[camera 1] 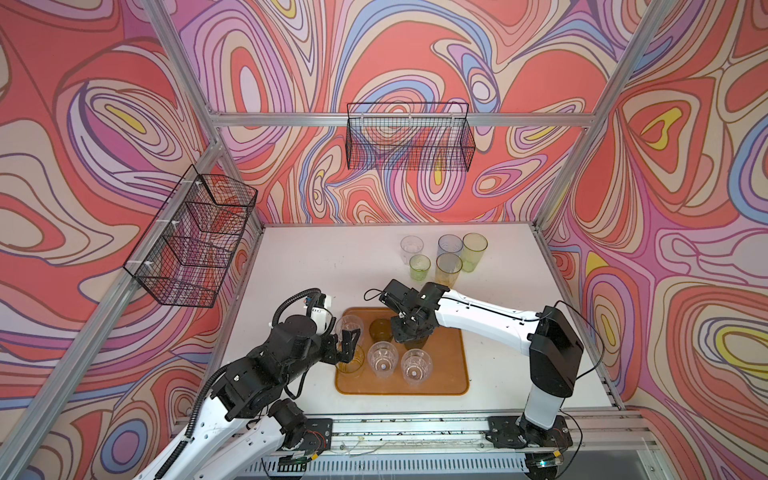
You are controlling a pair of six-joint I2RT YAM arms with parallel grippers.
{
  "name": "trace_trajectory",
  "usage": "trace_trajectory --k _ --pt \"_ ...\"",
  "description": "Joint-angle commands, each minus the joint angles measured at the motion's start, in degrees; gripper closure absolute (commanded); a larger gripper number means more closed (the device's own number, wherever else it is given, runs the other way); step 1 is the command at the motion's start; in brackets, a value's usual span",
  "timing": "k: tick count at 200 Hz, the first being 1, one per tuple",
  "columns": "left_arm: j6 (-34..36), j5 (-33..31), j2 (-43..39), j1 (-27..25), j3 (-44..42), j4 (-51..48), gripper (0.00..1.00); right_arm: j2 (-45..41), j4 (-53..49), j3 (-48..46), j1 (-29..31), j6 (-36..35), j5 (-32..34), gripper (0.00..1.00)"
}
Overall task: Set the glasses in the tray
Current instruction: 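Lower the amber dimpled glass onto the tray beside the other amber glass, then open the right gripper and withdraw it while the left gripper reaches toward the cluster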
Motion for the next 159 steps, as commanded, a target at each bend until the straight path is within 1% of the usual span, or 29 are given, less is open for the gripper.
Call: trace_trajectory --k 1,58,97,118,159 --pt "-0.8 0.4 -0.9 0.3 0.0 -0.8 0.0 -3.9 -0.9 2.0 0.3 0.5 1.3 0.78" --pt "-1.7 1.7 -0.8 0.4 0.6 -1.2 0.0 -7.5 0.1 2.1 0.3 1.8 1.6 0.77" --pt "-2.9 3.0 0.8 0.3 1.7 -0.6 0.0 -13.4 1.5 0.5 0.3 2.8 3.9 0.75" --pt "-3.5 4.9 2.5 0.3 2.1 0.8 0.0 -17.9 3.6 -2.5 0.3 3.4 4.3 0.68" --pt "-4.7 8.6 9.0 0.3 3.5 4.9 0.0 -26.0 4.5 -9.2 0.2 4.9 6.9 0.43"
